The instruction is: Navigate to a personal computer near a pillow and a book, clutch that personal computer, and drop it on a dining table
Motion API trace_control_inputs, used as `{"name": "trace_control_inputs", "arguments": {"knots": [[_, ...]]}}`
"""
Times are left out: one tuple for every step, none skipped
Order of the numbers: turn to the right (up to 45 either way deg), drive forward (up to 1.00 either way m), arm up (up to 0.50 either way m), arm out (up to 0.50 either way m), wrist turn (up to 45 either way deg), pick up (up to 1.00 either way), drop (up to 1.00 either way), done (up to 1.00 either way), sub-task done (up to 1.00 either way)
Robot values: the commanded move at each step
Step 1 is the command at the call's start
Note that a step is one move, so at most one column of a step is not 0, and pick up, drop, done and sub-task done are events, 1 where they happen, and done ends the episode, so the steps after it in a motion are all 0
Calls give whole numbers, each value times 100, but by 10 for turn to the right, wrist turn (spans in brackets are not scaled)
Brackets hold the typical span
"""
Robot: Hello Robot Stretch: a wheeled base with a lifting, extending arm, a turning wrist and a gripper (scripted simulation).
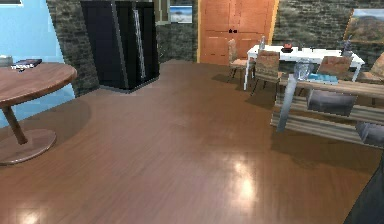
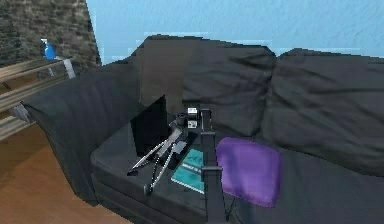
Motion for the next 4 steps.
{"name": "trace_control_inputs", "arguments": {"knots": [[0,0,0,0,450,0,0,0,0],[0,0,0,0,450,0,0,0,0],[0,0,0,0,240,0,0,0,0],[0,0,-30,0,0,0,0,0,0]]}}
